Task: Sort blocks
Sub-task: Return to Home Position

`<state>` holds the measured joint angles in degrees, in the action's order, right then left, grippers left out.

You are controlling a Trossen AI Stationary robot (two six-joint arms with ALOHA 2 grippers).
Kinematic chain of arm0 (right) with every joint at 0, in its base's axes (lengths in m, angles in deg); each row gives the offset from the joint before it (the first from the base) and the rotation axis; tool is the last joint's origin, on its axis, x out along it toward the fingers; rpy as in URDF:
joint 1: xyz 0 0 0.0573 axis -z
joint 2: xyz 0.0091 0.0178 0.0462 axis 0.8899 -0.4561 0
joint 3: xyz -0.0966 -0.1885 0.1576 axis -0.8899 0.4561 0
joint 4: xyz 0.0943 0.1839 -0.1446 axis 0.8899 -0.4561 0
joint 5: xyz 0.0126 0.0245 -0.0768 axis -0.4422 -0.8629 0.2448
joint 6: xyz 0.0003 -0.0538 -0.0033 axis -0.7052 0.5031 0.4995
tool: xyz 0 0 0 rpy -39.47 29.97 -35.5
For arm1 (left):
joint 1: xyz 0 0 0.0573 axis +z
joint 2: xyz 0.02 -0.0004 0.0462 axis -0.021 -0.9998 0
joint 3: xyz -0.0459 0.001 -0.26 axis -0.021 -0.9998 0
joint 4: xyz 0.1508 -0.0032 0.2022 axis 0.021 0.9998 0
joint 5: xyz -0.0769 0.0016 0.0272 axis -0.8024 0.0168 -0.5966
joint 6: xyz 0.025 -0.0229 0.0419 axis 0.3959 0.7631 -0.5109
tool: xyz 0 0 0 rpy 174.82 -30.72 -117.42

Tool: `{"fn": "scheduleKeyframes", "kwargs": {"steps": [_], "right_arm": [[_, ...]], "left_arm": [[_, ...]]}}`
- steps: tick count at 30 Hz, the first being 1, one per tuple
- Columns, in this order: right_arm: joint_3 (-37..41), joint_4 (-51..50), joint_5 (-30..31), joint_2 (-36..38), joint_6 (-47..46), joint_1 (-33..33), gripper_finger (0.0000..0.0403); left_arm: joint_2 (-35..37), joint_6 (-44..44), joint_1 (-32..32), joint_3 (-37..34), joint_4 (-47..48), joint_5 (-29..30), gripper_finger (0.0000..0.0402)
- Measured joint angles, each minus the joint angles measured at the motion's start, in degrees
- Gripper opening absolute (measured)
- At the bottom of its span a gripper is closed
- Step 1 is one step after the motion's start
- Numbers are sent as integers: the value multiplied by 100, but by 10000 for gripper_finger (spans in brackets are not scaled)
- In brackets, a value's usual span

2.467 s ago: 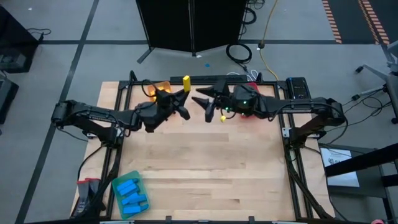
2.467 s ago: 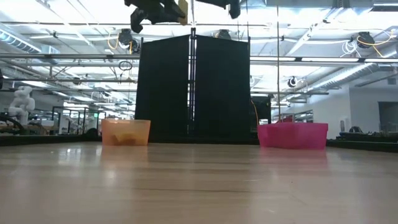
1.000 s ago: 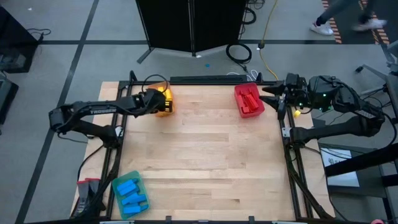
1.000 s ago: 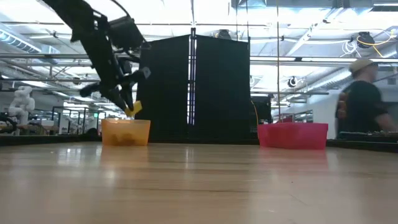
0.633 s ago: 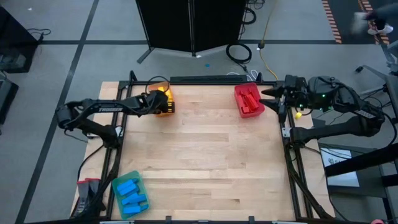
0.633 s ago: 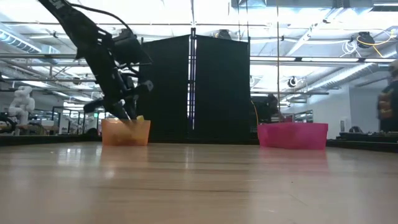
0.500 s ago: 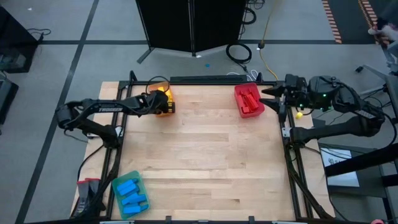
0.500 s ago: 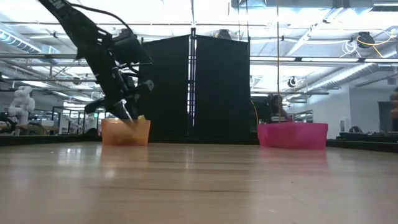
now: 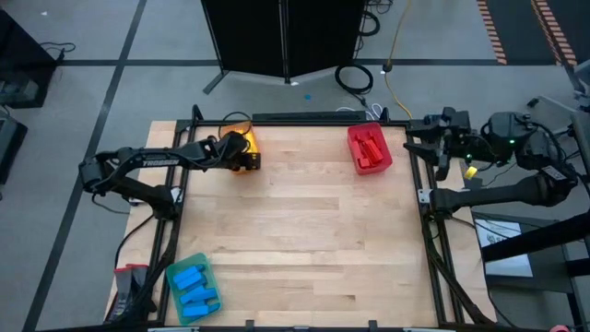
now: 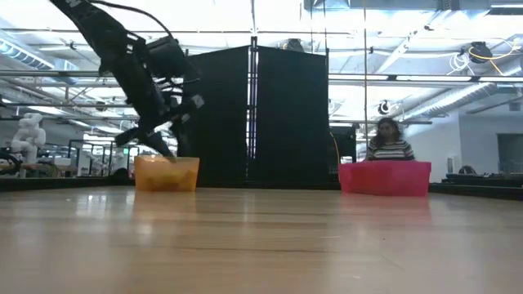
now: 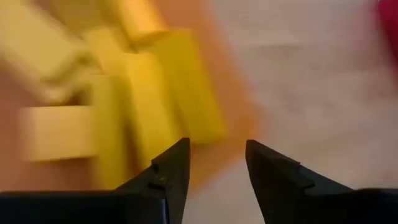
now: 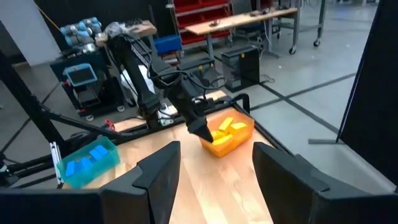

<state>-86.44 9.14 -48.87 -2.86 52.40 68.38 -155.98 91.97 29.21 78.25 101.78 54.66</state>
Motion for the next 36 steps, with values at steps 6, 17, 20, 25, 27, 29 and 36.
{"fn": "scheduleKeyframes", "kwargs": {"steps": [6, 17, 20, 25, 27, 29, 36], "right_arm": [[0, -108, -627, 653, 477, 2, 199], [-230, -791, -2197, 2926, 891, 31, 199], [-37, -865, -2250, 3465, 801, 164, 199], [634, -866, -2267, 3919, 696, 572, 199], [929, -1020, -2458, 3877, 709, 757, 199], [1382, -246, -2853, 3817, 817, 914, 199], [3448, 2253, -4009, 3861, 369, 1003, 199]], "left_arm": [[462, -397, 18, 835, -12, -1737, 164], [3231, -2585, -467, 2465, -70, -3318, 164], [4298, -3090, -685, 2461, -63, -3233, 164], [5862, -3218, -787, 2163, -86, -3051, 164], [6288, -3259, -742, 1885, 39, -3008, 164], [6689, -3335, -682, 1567, 76, -3001, 164], [7547, -3024, -461, -254, -685, -3179, 164]]}}
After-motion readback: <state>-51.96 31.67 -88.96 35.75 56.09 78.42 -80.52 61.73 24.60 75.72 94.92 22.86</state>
